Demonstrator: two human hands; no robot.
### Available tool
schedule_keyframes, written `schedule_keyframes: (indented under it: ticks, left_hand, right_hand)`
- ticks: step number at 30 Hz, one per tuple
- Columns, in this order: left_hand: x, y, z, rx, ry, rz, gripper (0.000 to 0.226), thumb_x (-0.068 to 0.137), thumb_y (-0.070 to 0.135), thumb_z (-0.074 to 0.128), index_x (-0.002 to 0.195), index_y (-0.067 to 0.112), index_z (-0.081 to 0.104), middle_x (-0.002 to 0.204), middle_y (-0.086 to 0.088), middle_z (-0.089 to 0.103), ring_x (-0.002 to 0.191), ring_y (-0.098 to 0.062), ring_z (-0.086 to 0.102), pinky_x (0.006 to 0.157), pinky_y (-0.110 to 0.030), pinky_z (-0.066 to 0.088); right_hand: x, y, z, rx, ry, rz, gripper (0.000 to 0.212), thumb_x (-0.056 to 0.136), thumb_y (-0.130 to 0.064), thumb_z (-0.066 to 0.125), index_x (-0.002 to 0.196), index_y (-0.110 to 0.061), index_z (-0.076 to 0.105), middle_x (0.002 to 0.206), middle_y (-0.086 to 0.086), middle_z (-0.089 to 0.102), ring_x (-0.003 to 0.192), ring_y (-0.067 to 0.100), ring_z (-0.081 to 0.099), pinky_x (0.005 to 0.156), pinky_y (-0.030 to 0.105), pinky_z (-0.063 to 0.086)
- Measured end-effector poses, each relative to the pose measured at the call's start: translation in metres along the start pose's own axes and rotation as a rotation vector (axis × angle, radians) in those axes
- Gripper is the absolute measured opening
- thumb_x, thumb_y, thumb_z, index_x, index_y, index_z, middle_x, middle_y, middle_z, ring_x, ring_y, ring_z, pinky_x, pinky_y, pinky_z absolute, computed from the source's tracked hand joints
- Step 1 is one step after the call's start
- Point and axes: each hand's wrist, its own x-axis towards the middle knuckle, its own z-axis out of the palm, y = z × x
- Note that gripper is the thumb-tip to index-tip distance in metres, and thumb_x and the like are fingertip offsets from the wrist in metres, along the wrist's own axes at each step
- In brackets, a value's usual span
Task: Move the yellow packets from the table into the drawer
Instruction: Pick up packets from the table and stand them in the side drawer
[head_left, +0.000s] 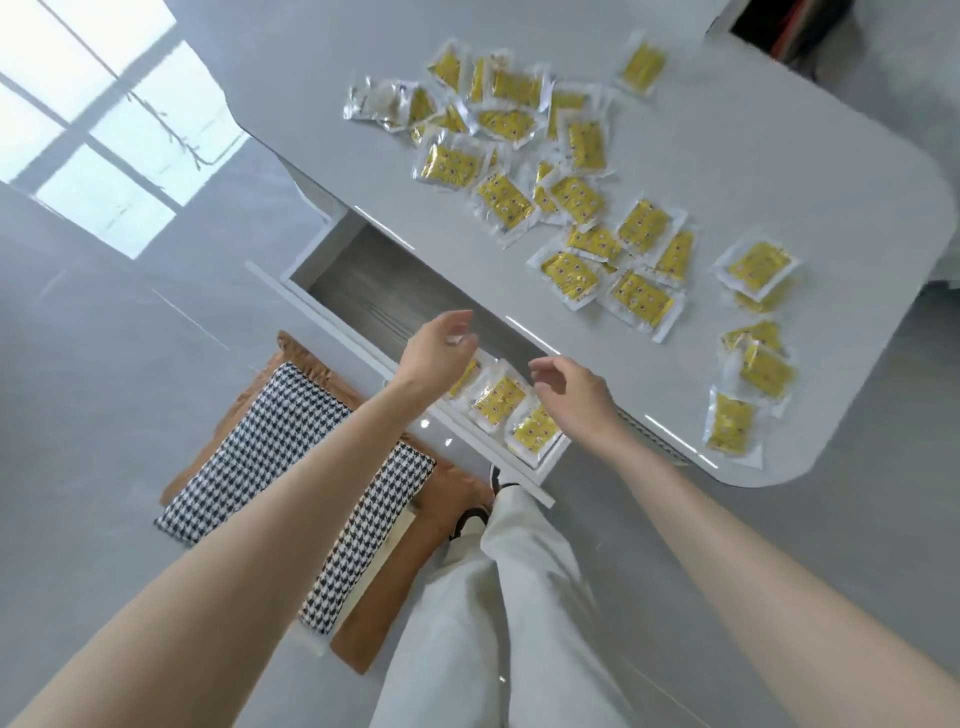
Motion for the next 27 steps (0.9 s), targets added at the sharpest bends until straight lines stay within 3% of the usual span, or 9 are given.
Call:
schedule_keyframes:
  ticks: [3,7,15,20,24,27]
  left_hand:
    - [-0.04,0.038,-0.002,-0.017,-0.013,0.061,0.04,0.097,0.02,0.046,0.137,0.019,0.048,0.13,0.002,0.057,0.116,-0.012,0.055,0.082,-0.011,0.04]
    - [-0.083,0.082,0.006,-0.059,-0.035,0.086,0.038,0.097,0.02,0.045,0.135,0.019,0.05,0.128,0.003,0.058,0.114,-0.01,0.054,0.091,-0.021,0.04]
    - [-0.142,0.15,0.074,-0.064,-0.119,0.122,0.038,0.097,0.021,0.045,0.135,0.021,0.049,0.126,0.003,0.057,0.109,-0.013,0.054,0.084,-0.024,0.04]
    - [-0.155,0.189,0.142,-0.053,-0.114,0.109,0.039,0.097,0.022,0.045,0.136,0.021,0.047,0.128,0.001,0.056,0.1,-0.014,0.056,0.075,-0.024,0.043]
    - [-0.163,0.217,0.208,-0.102,-0.041,0.017,0.041,0.096,0.019,0.046,0.137,0.019,0.047,0.13,-0.002,0.056,0.104,-0.017,0.056,0.076,-0.024,0.043]
    - [-0.168,0.23,0.249,-0.135,0.005,-0.064,0.042,0.095,0.019,0.046,0.137,0.018,0.046,0.131,-0.002,0.055,0.112,-0.019,0.055,0.082,-0.026,0.042]
  right_hand:
    - [-0.044,-0.008,-0.033,0.021,0.08,-0.005,0.029,0.096,-0.015,0.048,0.123,-0.019,0.058,0.115,-0.005,0.063,0.095,0.006,0.056,0.067,0.005,0.037]
    - [-0.094,-0.007,-0.078,0.059,0.174,0.02,0.029,0.096,-0.016,0.047,0.122,-0.019,0.059,0.117,-0.007,0.062,0.085,0.004,0.058,0.061,0.007,0.04]
    - [-0.167,0.042,-0.163,0.045,0.252,0.097,0.031,0.094,-0.016,0.049,0.123,-0.021,0.059,0.123,-0.005,0.061,0.095,0.011,0.056,0.081,0.023,0.042]
    - [-0.182,0.092,-0.222,0.031,0.239,0.089,0.032,0.093,-0.016,0.052,0.124,-0.018,0.059,0.124,-0.002,0.06,0.101,0.013,0.056,0.07,0.015,0.04]
    - [-0.186,0.138,-0.276,0.009,0.21,0.081,0.03,0.093,-0.017,0.052,0.122,-0.018,0.06,0.124,0.0,0.061,0.101,0.017,0.058,0.078,0.022,0.039]
    - [-0.188,0.166,-0.312,-0.017,0.183,0.055,0.031,0.094,-0.012,0.051,0.124,-0.013,0.059,0.124,0.003,0.061,0.096,0.011,0.051,0.079,0.019,0.036]
